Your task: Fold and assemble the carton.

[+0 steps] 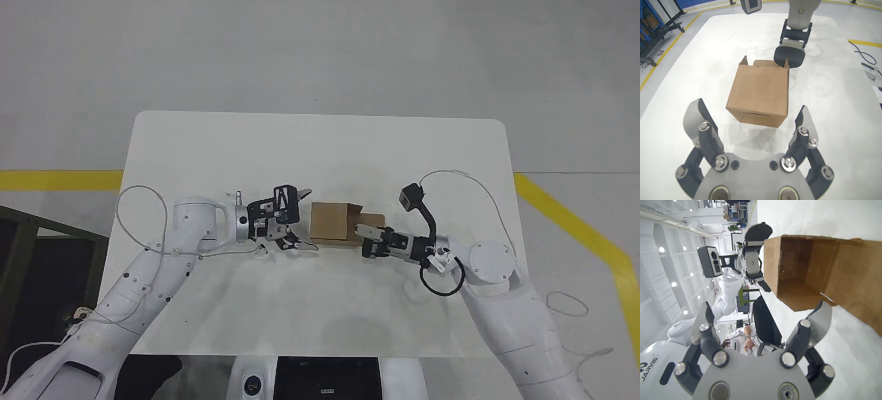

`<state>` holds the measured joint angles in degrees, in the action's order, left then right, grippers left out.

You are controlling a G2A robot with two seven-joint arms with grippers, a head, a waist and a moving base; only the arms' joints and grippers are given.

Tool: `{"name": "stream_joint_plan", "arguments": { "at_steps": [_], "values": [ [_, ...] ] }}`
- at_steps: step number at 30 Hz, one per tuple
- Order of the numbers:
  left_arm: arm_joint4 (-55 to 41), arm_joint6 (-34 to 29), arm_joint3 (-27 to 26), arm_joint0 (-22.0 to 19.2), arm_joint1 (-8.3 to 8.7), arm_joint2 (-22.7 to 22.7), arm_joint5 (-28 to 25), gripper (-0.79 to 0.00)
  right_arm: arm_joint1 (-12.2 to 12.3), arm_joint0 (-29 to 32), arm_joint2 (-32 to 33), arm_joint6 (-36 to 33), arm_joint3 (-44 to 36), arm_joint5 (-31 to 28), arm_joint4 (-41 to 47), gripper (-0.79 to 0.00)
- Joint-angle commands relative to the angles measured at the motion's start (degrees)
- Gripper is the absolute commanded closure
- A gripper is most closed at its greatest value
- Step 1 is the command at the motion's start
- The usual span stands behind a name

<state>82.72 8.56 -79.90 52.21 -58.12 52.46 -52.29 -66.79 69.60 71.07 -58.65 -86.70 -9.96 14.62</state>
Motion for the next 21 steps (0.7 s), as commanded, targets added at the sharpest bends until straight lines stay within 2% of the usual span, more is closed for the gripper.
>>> {"name": "stream_joint_plan", "arguments": {
  "at_steps": [1, 11, 21],
  "values": [
    [-0.1, -1.1, 0.4, -0.7, -0.34, -0.9, -0.5, -0.785, -0.1, -0.6, -0.4, 0.2, 1.0, -0.5, 0.4, -0.785],
    [-2.7, -3.4, 3.1, -4.3, -2.33, -4.3, 0.1, -0.785, -0.6, -2.9, -3.0, 1.0, 4.5, -3.9, 3.4, -0.785],
    [-2.5, -3.5, 6.1, -5.7, -2.71, -4.0, -0.8, -0.785, -1.7, -7.2, -6.8, 1.6, 10.0, -7.4, 5.8, -0.785]
  ]
}}
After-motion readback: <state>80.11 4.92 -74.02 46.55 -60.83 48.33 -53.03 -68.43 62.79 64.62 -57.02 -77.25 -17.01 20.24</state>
